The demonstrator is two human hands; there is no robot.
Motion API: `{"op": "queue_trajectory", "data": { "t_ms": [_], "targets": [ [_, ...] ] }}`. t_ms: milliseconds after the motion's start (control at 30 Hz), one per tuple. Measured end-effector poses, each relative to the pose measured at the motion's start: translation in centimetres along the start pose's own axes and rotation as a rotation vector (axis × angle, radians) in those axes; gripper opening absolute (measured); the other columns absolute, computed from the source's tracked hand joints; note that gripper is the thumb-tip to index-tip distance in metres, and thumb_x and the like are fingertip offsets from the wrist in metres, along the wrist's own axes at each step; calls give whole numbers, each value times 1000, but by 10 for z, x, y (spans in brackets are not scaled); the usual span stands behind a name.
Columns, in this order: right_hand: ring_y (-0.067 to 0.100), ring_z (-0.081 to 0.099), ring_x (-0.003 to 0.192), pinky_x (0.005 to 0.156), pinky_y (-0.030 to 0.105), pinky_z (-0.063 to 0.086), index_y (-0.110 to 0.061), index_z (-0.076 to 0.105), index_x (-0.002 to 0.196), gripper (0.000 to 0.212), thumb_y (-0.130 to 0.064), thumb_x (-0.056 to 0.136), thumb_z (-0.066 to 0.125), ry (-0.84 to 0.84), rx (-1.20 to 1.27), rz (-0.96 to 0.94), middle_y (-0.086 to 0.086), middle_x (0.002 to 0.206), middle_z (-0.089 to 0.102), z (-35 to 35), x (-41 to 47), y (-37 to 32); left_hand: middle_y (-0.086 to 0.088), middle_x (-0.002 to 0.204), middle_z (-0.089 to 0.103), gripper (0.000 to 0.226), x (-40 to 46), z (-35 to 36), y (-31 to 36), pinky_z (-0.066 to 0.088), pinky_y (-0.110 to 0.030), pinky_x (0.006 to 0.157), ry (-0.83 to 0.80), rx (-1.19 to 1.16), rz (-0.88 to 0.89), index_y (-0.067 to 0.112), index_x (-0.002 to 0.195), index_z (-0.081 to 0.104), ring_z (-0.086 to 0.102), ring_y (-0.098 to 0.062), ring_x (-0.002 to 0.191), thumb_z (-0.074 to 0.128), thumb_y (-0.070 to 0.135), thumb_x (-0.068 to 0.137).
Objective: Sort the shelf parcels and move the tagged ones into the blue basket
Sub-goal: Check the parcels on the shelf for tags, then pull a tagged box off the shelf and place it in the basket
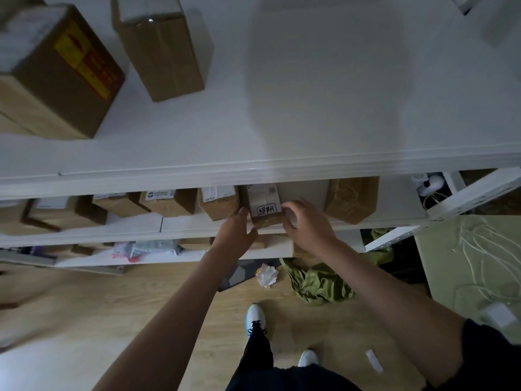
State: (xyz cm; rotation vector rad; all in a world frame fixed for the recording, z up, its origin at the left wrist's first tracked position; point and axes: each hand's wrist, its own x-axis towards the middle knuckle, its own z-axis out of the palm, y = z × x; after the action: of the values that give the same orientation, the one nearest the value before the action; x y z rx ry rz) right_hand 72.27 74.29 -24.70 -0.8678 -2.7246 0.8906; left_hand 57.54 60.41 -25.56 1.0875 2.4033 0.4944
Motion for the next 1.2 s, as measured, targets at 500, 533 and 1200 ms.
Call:
{"op": "queue_trajectory", "data": {
  "t_ms": [500, 533, 1200],
  "targets": [
    [25, 50, 122, 93, 44, 54, -20, 30, 147, 85, -28, 77, 78, -218, -22, 55, 4, 132, 48, 20, 52, 19, -2, 107, 69, 46, 19, 6, 5, 57, -37, 72, 83, 163, -44, 17, 115, 55, 67, -25, 91, 70, 47, 83],
    [24, 51, 121, 93, 44, 54, -20, 29, 148, 87, -28, 77, 79, -213, -2, 57, 4, 133, 47, 20, 52, 17, -3, 108, 68, 47, 19, 5, 6, 56, -35, 71, 84, 183, -37, 16, 116, 53, 66, -25, 92, 68, 47, 84],
    [10, 54, 113, 83, 32, 57, -30, 16, 156, 92, -30, 85, 74, -194, 21, -150, -7, 142, 40, 0, -126, -13, 2, 133, 51, 64, -167, 52, 31, 57, -36, 82, 298, -99, -63, 24, 140, 40, 59, -19, 113, 63, 30, 80]
  ]
}}
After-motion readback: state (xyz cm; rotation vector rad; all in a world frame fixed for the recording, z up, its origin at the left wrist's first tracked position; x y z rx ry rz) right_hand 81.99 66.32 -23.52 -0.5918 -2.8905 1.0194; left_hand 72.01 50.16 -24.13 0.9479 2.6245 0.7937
